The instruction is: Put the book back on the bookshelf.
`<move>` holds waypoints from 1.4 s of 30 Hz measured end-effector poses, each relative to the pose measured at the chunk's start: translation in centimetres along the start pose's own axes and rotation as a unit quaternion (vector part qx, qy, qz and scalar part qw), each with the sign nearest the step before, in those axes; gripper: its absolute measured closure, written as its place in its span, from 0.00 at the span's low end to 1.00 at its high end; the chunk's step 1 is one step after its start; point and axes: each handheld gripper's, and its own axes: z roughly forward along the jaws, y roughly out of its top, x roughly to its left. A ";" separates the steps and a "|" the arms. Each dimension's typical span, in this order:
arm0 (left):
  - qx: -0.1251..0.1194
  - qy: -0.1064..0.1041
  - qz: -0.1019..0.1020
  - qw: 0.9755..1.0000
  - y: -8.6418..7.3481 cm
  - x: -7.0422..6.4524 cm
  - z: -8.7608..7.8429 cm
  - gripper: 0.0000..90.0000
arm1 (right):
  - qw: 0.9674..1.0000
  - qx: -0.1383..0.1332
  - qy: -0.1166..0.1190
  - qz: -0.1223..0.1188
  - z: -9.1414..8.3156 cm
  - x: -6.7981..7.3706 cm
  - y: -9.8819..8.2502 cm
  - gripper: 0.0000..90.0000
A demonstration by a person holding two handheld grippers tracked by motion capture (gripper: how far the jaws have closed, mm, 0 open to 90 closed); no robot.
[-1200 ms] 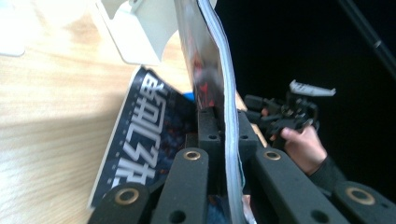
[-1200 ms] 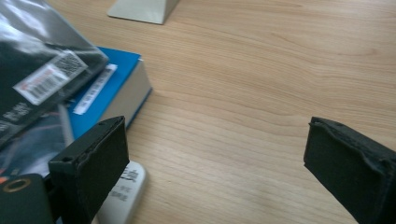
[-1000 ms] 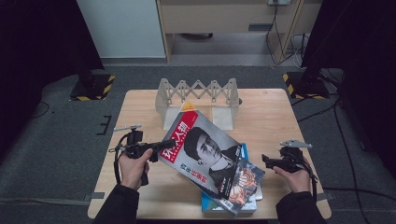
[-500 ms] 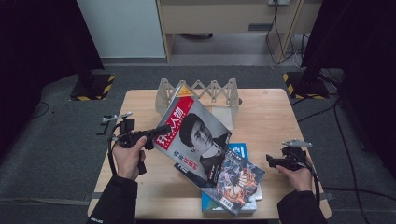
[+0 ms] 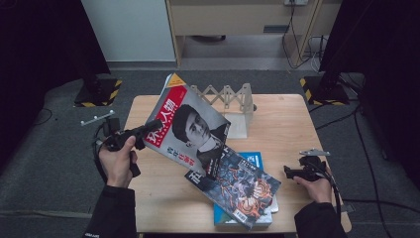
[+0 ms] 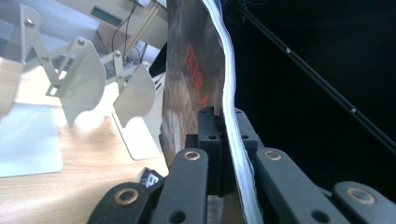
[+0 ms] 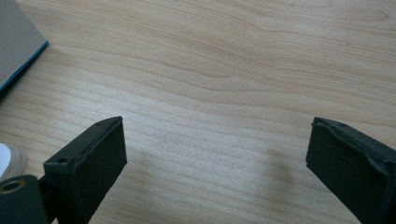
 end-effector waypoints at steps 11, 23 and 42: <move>-0.018 0.037 0.012 0.999 1.1 1.2 -1.6 0.95 | 1.000 0.009 0.004 -0.007 0.3 0.1 -0.1 0.06; -0.046 0.066 0.024 0.996 2.6 1.6 -3.5 0.95 | 1.000 0.021 0.003 -0.012 0.7 0.1 -0.3 0.05; -0.045 0.142 0.050 0.988 3.6 2.8 -4.4 0.95 | 1.000 -0.005 0.015 0.004 1.1 0.1 -0.9 0.01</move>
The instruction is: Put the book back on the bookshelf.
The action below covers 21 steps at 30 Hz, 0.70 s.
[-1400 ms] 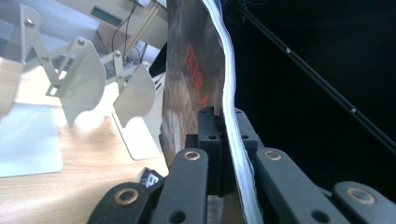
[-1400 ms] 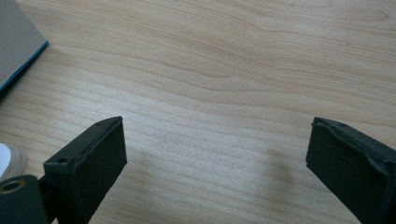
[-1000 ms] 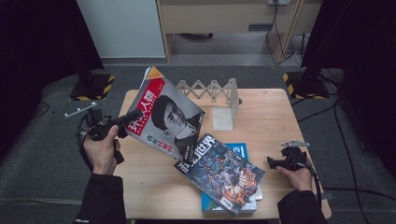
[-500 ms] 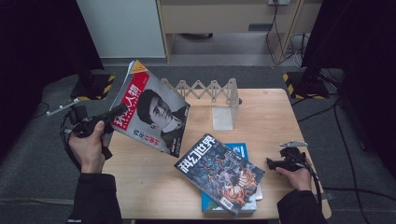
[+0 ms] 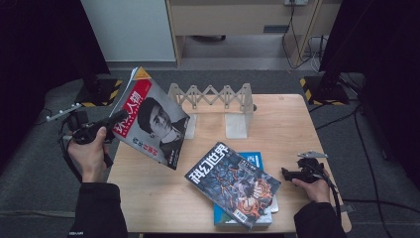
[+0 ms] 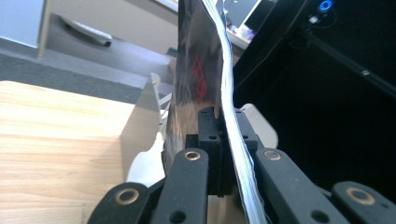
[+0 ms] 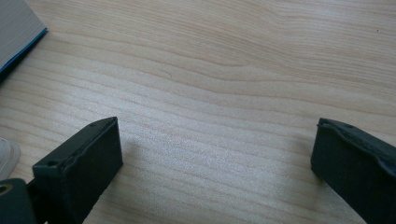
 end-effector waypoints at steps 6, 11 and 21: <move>0.001 0.024 0.018 1.000 0.6 -0.1 1.1 0.95 | 1.000 -0.008 0.002 -0.003 0.1 0.0 -0.2 0.00; -0.007 0.033 0.033 0.999 1.0 -0.8 2.6 0.95 | 1.000 -0.015 0.001 -0.005 0.1 0.0 -0.3 0.00; 0.005 0.060 0.054 0.997 1.5 -1.4 6.6 0.95 | 1.000 -0.015 0.001 -0.006 0.1 0.0 -0.3 0.00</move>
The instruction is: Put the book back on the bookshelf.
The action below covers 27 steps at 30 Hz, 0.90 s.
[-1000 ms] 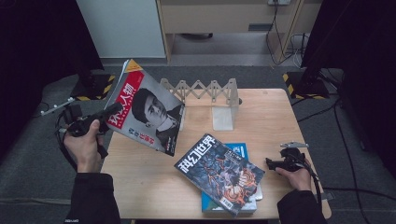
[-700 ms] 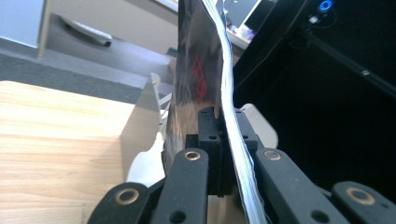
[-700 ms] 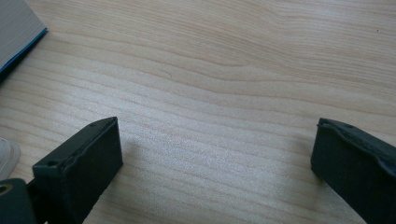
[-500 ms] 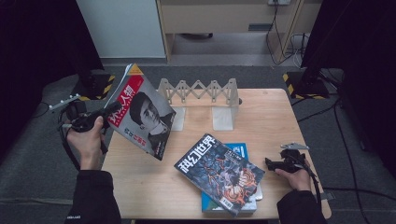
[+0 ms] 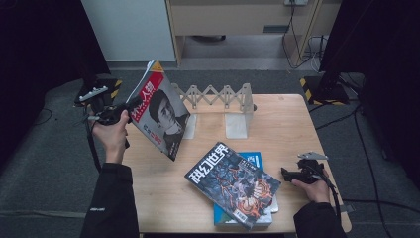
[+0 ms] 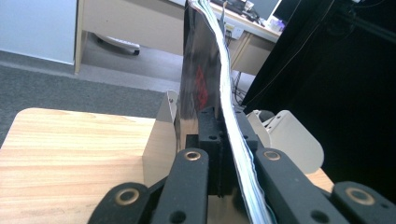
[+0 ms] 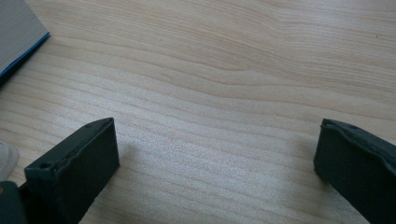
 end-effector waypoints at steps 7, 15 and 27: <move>0.009 0.023 0.017 1.000 0.7 -0.3 2.1 0.95 | 1.000 -0.001 0.001 -0.001 0.0 0.0 0.0 0.00; 0.012 0.035 0.023 0.999 0.4 -0.2 3.8 0.95 | 1.000 0.000 0.001 -0.001 0.0 0.0 0.0 0.00; 0.024 0.044 0.043 0.998 -0.9 -0.5 5.0 0.95 | 1.000 -0.001 0.001 -0.002 0.0 0.0 0.0 0.00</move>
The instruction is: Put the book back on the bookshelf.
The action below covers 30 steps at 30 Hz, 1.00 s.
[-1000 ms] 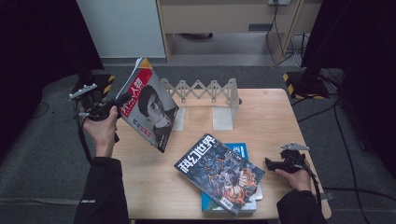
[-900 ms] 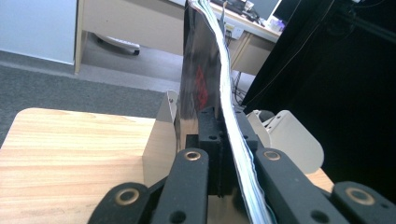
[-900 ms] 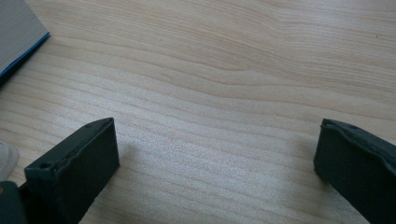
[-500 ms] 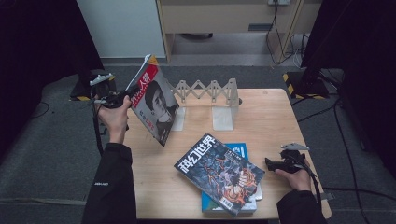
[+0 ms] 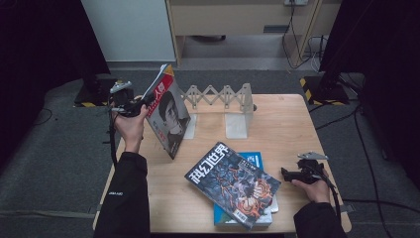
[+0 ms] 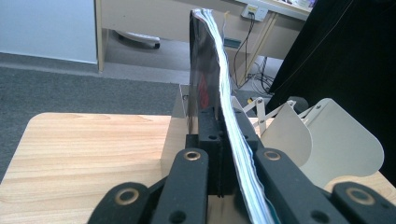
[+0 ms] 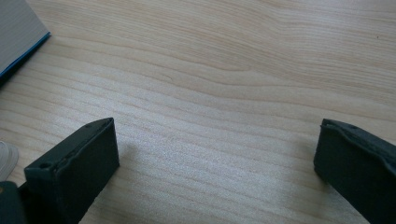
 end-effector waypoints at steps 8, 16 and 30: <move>0.029 -0.022 0.009 0.999 -0.4 -0.3 -0.4 0.93 | 1.000 0.000 0.000 0.001 0.0 0.0 0.0 0.00; 0.062 -0.033 0.011 0.997 0.0 -1.1 0.1 0.86 | 1.000 0.000 0.000 0.002 0.0 0.0 0.0 0.00; 0.021 0.039 0.044 0.998 0.5 -2.2 0.8 0.96 | 1.000 -0.001 -0.001 0.003 0.0 0.0 0.0 0.00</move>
